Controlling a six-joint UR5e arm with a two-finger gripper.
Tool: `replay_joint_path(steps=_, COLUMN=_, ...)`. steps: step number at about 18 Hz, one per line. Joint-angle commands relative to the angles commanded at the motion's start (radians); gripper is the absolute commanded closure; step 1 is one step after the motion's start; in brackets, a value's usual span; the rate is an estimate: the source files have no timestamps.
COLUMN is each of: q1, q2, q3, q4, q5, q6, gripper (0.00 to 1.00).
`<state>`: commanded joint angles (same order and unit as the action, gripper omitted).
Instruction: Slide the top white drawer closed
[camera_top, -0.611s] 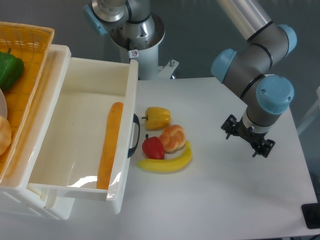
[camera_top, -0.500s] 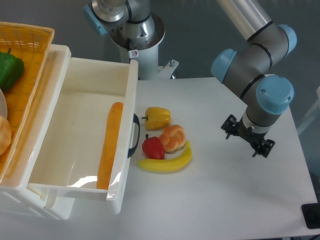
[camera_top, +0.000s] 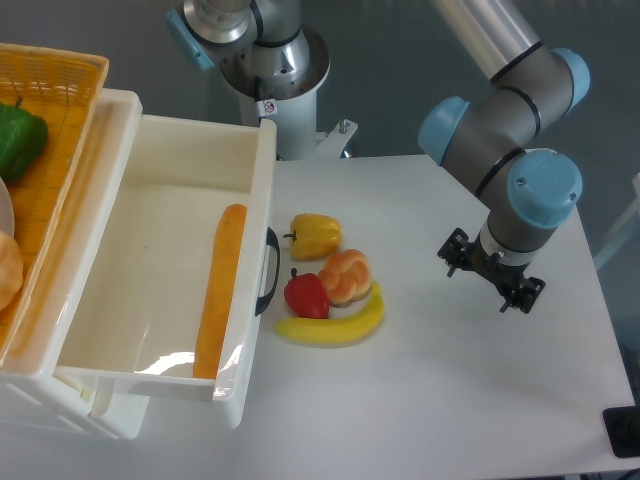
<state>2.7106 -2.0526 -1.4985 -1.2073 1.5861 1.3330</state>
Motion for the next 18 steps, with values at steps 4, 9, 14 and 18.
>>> replay_joint_path(steps=4, q1=-0.011, q2=0.032, q3=-0.065, q4=-0.003, q5=0.002, q6=0.002, gripper=0.0)
replay_joint_path(steps=9, q1=-0.054, q2=0.045, q3=-0.086, q4=-0.008, q5=-0.003, q6=-0.046, gripper=0.0)
replay_joint_path(steps=14, q1=-0.104, q2=0.048, q3=-0.083, q4=0.014, q5=-0.053, q6=-0.282, gripper=0.21)
replay_joint_path(steps=18, q1=-0.115, q2=0.089, q3=-0.086, q4=0.008, q5=-0.132, q6=-0.379, gripper=0.61)
